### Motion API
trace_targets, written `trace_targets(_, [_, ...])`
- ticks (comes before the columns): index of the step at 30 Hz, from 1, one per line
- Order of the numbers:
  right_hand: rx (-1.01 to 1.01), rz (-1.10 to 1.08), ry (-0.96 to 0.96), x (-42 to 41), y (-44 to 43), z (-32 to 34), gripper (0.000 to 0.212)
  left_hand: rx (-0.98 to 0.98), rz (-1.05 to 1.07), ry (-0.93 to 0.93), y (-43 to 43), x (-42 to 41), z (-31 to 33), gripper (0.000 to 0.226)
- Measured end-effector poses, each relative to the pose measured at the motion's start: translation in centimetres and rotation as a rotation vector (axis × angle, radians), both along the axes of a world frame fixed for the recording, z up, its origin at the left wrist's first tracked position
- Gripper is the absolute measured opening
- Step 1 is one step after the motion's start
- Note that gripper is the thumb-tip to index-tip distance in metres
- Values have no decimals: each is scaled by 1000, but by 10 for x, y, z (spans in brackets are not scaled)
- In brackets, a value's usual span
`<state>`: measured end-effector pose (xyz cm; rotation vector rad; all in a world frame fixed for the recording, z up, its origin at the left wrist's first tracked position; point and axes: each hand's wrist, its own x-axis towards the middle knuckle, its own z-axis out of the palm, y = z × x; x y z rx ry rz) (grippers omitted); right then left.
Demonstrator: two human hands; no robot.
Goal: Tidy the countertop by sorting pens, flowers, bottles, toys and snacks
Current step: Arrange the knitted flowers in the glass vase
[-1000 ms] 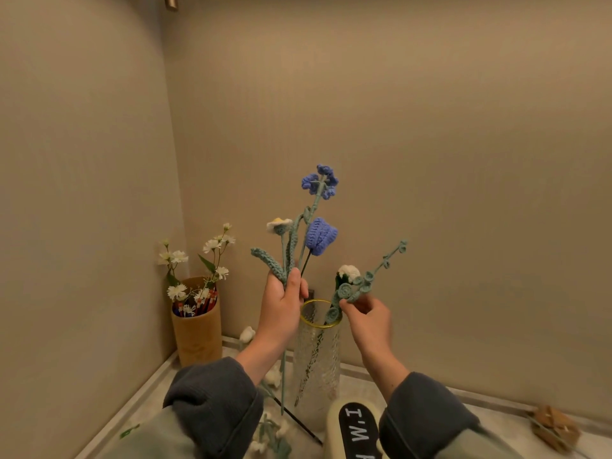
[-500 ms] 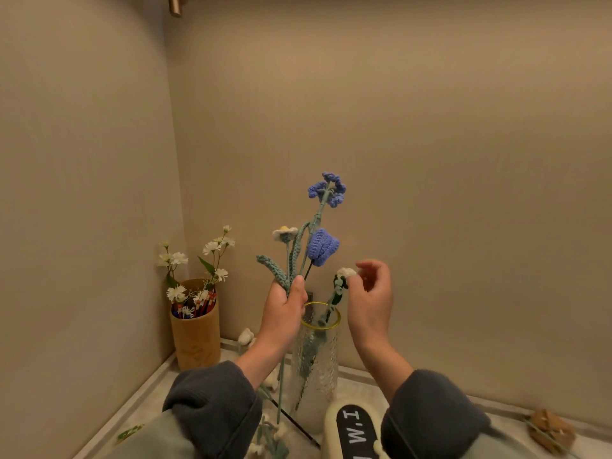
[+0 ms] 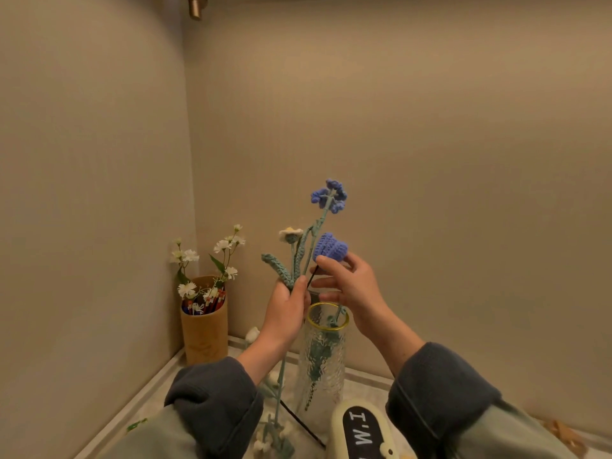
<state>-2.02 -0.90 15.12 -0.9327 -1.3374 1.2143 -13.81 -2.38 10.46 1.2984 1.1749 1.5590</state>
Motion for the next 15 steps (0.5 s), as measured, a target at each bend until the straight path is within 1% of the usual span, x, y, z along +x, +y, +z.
trace_targets(5, [200,-85,-37,3,-3,25,22,80,11,-18,2,8,21,35])
trace_targets(8, [311,-141,-49,4,-2,38,18,124,61,-51,8,12,37,24])
trace_targets(12, [338,-165,-26,4,-3,39,16,172,76,-79,11,18,49,16])
trace_targets(15, [315,-139,12,3,-4,34,24,167,89,-25,13,21,44,23])
